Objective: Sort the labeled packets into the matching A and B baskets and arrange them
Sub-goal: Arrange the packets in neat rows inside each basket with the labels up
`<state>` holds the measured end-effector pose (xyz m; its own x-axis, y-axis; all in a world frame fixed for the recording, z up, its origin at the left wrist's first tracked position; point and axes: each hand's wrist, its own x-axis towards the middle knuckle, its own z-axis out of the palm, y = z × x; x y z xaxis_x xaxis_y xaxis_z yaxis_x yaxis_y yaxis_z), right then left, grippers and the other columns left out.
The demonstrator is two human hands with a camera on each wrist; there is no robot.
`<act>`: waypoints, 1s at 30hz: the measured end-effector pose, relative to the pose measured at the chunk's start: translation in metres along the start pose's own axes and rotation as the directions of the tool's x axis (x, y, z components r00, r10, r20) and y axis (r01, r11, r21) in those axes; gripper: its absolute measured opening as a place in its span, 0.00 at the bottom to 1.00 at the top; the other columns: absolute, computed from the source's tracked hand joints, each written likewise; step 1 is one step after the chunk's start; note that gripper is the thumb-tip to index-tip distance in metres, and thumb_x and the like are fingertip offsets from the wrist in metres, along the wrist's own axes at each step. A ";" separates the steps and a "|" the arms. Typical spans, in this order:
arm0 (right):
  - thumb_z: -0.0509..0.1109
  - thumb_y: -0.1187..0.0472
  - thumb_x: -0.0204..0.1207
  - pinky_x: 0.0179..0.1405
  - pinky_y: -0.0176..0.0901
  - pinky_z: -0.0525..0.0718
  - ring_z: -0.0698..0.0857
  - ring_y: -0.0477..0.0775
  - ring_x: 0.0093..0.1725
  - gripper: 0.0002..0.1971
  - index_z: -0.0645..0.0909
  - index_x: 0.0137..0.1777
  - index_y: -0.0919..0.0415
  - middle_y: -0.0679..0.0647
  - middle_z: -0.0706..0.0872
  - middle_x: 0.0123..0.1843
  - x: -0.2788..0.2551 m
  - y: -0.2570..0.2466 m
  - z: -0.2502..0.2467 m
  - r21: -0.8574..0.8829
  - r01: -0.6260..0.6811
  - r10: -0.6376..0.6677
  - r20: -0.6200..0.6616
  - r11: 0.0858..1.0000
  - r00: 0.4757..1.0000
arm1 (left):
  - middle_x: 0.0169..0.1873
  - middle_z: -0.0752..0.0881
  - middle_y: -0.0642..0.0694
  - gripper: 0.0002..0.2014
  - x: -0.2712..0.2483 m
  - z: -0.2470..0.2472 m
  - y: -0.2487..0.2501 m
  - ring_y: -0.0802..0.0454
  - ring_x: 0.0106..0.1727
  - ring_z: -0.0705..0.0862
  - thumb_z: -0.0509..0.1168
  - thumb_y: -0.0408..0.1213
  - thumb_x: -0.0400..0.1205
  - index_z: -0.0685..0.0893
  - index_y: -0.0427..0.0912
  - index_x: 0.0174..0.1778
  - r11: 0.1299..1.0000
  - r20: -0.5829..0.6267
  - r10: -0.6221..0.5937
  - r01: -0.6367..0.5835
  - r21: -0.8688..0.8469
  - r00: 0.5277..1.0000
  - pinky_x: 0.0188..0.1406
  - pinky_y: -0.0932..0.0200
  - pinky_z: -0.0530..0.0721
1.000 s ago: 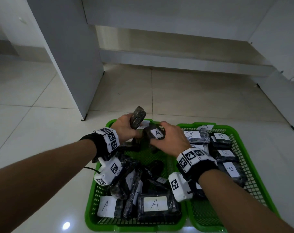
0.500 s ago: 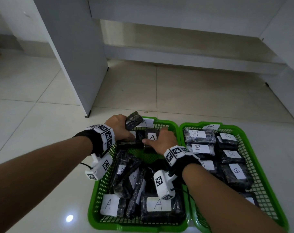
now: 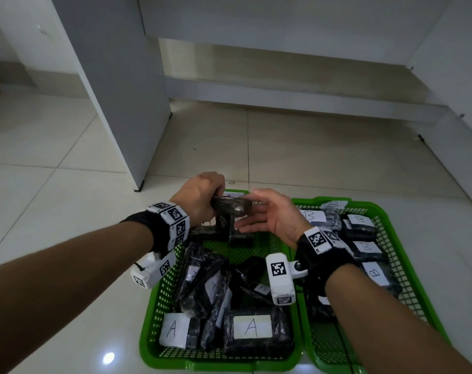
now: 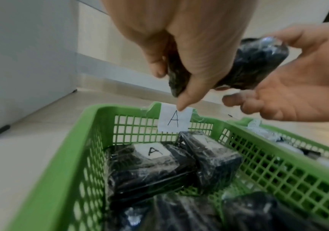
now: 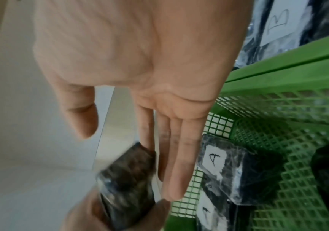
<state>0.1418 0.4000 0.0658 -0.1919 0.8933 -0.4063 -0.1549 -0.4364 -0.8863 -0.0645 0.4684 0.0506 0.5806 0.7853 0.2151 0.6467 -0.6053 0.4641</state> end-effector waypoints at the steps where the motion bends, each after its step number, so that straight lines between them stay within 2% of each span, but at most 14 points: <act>1: 0.71 0.53 0.82 0.56 0.62 0.91 0.90 0.76 0.53 0.22 0.83 0.65 0.72 0.73 0.90 0.56 -0.002 0.001 -0.001 -0.005 0.019 -0.019 -0.010 1.000 1.000 | 0.37 0.74 0.52 0.18 0.001 0.001 -0.002 0.49 0.37 0.73 0.71 0.24 0.63 0.70 0.47 0.37 0.999 -0.016 0.032 -0.031 0.032 0.999 0.32 0.55 0.71; 4: 0.80 0.71 0.73 0.53 0.52 0.93 0.93 0.67 0.52 0.15 0.87 0.59 0.72 0.67 0.92 0.54 -0.008 0.000 -0.005 -0.070 0.073 -0.079 -0.088 0.995 0.993 | 0.41 0.74 0.51 0.19 0.001 0.005 -0.001 0.50 0.40 0.72 0.73 0.26 0.64 0.71 0.47 0.40 0.997 -0.037 0.052 -0.050 0.054 0.998 0.33 0.54 0.74; 6: 0.81 0.77 0.67 0.47 0.47 0.93 0.94 0.61 0.51 0.19 0.88 0.58 0.70 0.64 0.93 0.53 -0.009 0.001 -0.008 -0.135 0.094 -0.115 -0.159 0.986 0.981 | 0.49 0.77 0.50 0.24 -0.001 0.008 -0.002 0.53 0.48 0.74 0.80 0.34 0.63 0.76 0.45 0.49 1.000 -0.056 0.013 -0.013 0.001 0.998 0.42 0.56 0.78; 9: 0.81 0.80 0.66 0.46 0.43 0.92 0.93 0.56 0.53 0.22 0.88 0.60 0.68 0.61 0.92 0.57 -0.012 0.003 -0.014 -0.228 0.074 -0.121 -0.200 0.971 0.972 | 0.55 0.83 0.53 0.34 -0.003 0.006 -0.005 0.56 0.54 0.81 0.84 0.38 0.61 0.79 0.48 0.62 0.980 -0.002 -0.079 0.077 -0.182 0.997 0.52 0.60 0.83; 12: 0.83 0.75 0.66 0.46 0.46 0.92 0.93 0.56 0.53 0.20 0.88 0.58 0.63 0.60 0.92 0.58 -0.014 0.005 -0.018 -0.338 0.070 -0.141 -0.192 0.939 0.971 | 0.46 0.89 0.54 0.26 -0.002 0.008 -0.006 0.54 0.48 0.88 0.83 0.37 0.63 0.84 0.52 0.55 0.975 -0.013 -0.080 0.075 -0.209 0.997 0.49 0.49 0.88; 13: 0.87 0.68 0.63 0.47 0.47 0.91 0.92 0.53 0.52 0.20 0.89 0.56 0.59 0.56 0.92 0.56 -0.015 0.006 -0.018 -0.476 0.092 -0.203 -0.187 0.875 0.961 | 0.45 0.90 0.53 0.24 0.000 0.009 -0.003 0.53 0.47 0.89 0.82 0.36 0.63 0.85 0.51 0.54 0.976 -0.026 -0.071 0.064 -0.206 0.997 0.47 0.48 0.88; 15: 0.92 0.53 0.54 0.46 0.45 0.88 0.88 0.46 0.47 0.24 0.89 0.50 0.53 0.46 0.91 0.49 -0.017 0.006 -0.017 -0.784 0.113 -0.349 -0.139 0.611 0.927 | 0.45 0.91 0.52 0.22 0.004 0.012 0.004 0.54 0.46 0.89 0.82 0.34 0.64 0.87 0.49 0.53 0.974 -0.041 -0.059 0.048 -0.222 0.997 0.49 0.50 0.88; 17: 0.91 0.51 0.53 0.43 0.45 0.89 0.87 0.44 0.43 0.27 0.87 0.53 0.51 0.45 0.90 0.47 -0.020 0.004 -0.015 -0.899 0.110 -0.425 -0.090 0.425 0.901 | 0.48 0.91 0.53 0.25 0.009 0.016 0.014 0.56 0.48 0.89 0.82 0.33 0.64 0.88 0.48 0.57 0.967 -0.043 -0.060 0.047 -0.252 0.997 0.53 0.52 0.88; 19: 0.88 0.53 0.59 0.40 0.39 0.88 0.89 0.46 0.42 0.32 0.84 0.64 0.50 0.48 0.92 0.47 -0.024 0.000 -0.016 -0.925 0.098 -0.454 -0.086 0.366 0.887 | 0.56 0.89 0.52 0.34 0.016 0.021 0.021 0.56 0.53 0.88 0.83 0.33 0.64 0.83 0.48 0.68 0.960 0.000 -0.109 0.106 -0.260 0.994 0.56 0.55 0.88; 21: 0.85 0.53 0.63 0.36 0.33 0.85 0.90 0.47 0.39 0.30 0.83 0.66 0.50 0.49 0.93 0.44 -0.028 -0.002 -0.020 -0.950 0.033 -0.471 -0.123 0.310 0.874 | 0.61 0.84 0.53 0.42 0.021 0.027 0.022 0.56 0.57 0.85 0.83 0.33 0.65 0.75 0.49 0.77 0.955 0.104 -0.192 0.210 -0.210 0.976 0.54 0.57 0.87; 23: 0.83 0.50 0.64 0.36 0.38 0.88 0.89 0.48 0.38 0.19 0.88 0.55 0.52 0.49 0.92 0.41 -0.032 0.000 -0.021 -0.966 -0.073 -0.460 -0.185 0.250 0.869 | 0.63 0.82 0.51 0.35 0.021 0.032 0.020 0.53 0.58 0.84 0.82 0.36 0.68 0.79 0.49 0.71 0.981 0.192 -0.175 0.188 -0.050 0.966 0.54 0.56 0.86; 25: 0.81 0.47 0.66 0.37 0.42 0.89 0.88 0.50 0.38 0.13 0.89 0.44 0.54 0.49 0.89 0.38 -0.033 0.004 -0.015 -0.971 -0.170 -0.410 -0.227 0.171 0.883 | 0.65 0.81 0.47 0.28 0.016 0.034 0.018 0.48 0.63 0.83 0.80 0.43 0.71 0.83 0.48 0.68 0.995 0.302 -0.088 0.067 0.079 0.949 0.60 0.53 0.83; 28: 0.80 0.48 0.68 0.38 0.46 0.88 0.84 0.55 0.38 0.14 0.83 0.38 0.59 0.52 0.82 0.35 -0.030 0.013 0.001 -0.970 -0.213 -0.327 -0.240 0.118 0.914 | 0.72 0.76 0.46 0.34 0.008 0.038 0.016 0.46 0.71 0.76 0.77 0.52 0.74 0.78 0.48 0.76 0.982 0.457 -0.060 -0.031 0.188 0.888 0.69 0.50 0.78; 30: 0.80 0.54 0.70 0.41 0.47 0.87 0.86 0.59 0.43 0.14 0.78 0.37 0.58 0.55 0.82 0.38 -0.026 0.020 0.009 -0.975 -0.213 -0.288 -0.224 0.071 0.931 | 0.75 0.73 0.47 0.37 0.006 0.039 0.012 0.46 0.74 0.74 0.76 0.55 0.74 0.75 0.48 0.79 0.970 0.477 -0.062 -0.059 0.235 0.877 0.71 0.51 0.76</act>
<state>0.1347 0.3672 0.0611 0.0833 0.9814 -0.1727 0.9742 -0.1167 -0.1933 -0.0341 0.4608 0.0234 0.7051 0.6635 -0.2502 0.7090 -0.6646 0.2359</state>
